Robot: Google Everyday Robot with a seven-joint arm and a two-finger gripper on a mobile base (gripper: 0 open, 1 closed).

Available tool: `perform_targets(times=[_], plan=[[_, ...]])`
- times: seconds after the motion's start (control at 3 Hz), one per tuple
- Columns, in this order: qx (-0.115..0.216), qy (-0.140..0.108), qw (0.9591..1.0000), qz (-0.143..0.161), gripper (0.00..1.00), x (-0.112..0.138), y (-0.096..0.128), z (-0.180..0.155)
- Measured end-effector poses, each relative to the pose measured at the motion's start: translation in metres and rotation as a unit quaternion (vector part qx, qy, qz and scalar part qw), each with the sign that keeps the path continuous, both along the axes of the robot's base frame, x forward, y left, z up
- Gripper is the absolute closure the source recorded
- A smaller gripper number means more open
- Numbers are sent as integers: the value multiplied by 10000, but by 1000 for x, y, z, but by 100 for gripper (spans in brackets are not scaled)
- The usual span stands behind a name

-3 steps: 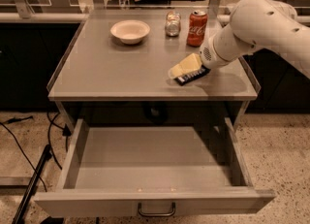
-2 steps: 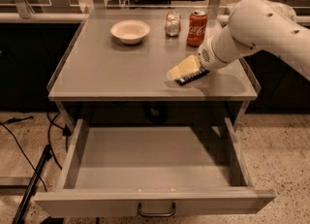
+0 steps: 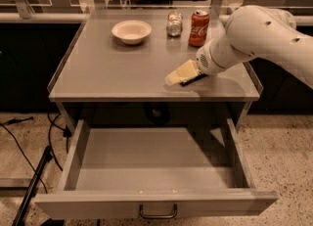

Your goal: Place rxbar blueberry into top drawer

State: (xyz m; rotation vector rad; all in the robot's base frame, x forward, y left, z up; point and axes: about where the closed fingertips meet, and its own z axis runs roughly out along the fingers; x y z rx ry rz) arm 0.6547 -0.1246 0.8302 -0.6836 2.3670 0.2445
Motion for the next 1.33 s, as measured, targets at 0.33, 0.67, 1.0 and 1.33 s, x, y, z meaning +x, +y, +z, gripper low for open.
perform_targets(times=[0.33, 0.67, 1.0, 1.33], plan=[[8, -87, 10000, -9, 0, 5, 7, -2], [33, -124, 9999, -40, 0, 11, 10, -5], [3, -143, 9998, -150, 0, 18, 7, -11], [-90, -158, 9993, -312, 0, 24, -5, -17]])
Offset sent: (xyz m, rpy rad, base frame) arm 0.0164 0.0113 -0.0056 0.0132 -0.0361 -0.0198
